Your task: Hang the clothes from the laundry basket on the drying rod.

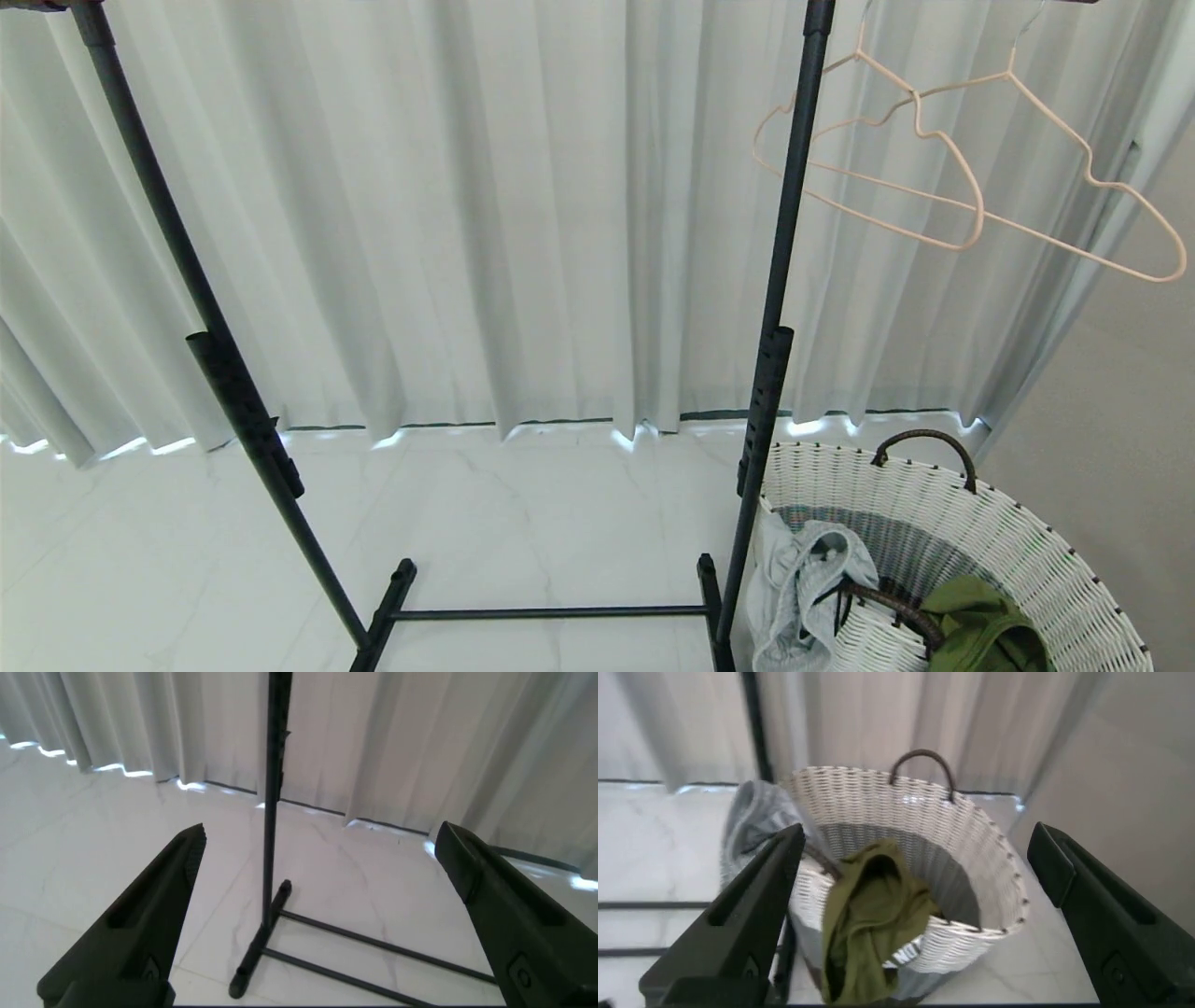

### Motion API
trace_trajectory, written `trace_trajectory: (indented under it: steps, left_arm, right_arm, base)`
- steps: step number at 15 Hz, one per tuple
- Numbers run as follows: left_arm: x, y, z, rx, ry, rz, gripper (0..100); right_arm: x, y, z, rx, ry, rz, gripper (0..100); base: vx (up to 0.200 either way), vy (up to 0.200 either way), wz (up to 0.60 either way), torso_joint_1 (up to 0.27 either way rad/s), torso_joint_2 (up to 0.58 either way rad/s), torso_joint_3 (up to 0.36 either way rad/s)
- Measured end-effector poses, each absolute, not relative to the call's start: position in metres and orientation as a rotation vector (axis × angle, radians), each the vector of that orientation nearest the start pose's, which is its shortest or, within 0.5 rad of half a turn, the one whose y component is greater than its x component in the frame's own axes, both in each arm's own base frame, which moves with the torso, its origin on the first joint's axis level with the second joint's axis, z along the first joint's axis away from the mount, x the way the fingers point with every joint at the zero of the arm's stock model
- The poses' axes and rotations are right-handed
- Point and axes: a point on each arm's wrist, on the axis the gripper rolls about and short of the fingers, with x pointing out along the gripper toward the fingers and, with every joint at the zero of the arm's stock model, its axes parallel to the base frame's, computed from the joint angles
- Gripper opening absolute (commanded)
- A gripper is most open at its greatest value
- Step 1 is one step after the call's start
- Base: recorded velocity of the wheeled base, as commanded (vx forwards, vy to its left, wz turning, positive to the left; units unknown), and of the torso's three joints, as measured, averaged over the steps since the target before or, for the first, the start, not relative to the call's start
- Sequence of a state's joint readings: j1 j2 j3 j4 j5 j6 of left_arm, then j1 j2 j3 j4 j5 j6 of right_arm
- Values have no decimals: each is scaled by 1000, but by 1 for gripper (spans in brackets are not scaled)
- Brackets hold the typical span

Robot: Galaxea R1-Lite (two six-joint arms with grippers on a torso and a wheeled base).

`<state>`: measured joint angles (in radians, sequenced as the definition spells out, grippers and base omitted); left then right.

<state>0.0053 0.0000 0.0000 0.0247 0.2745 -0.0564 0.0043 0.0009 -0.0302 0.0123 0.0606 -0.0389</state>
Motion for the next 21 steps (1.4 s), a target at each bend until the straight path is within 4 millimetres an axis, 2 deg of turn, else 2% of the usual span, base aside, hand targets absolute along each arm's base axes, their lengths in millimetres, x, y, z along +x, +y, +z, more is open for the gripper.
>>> trace_trajectory:
  steps: [3, 5, 8, 11, 14, 18, 21]
  left_arm:
    - [-24, 6, 73, -49, 17, 280, 100]
    - [-24, 6, 73, -36, 19, 278, 100]
    - [-24, 6, 73, 17, 26, 273, 100]
    - [-24, 6, 73, 38, 29, 260, 100]
    - [-23, 5, 73, 65, 32, 238, 100]
    - [-23, 5, 73, 74, 33, 230, 100]
    - [-23, 5, 73, 84, 34, 220, 100]
  right_arm:
    - [-35, 2, 119, -37, -91, 127, 100]
    - [-30, 2, 136, -75, -46, 140, 100]
    - [-5, 3, 154, -142, 97, 152, 100]
    - [26, 3, 162, -170, 238, 149, 100]
    - [59, 3, 157, -273, 399, 140, 100]
    - [90, 3, 131, -523, 623, 245, 100]
    - [108, 4, 110, -597, 715, 305, 100]
  base:
    - [0, 0, 0, 0, 0, 0]
    - [0, 0, 0, 0, 0, 0]
    - [0, 0, 0, 0, 0, 0]
    - [0, 0, 0, 0, 0, 0]
    - [0, 0, 0, 0, 0, 0]
    - [0, 0, 0, 0, 0, 0]
    - [0, 0, 0, 0, 0, 0]
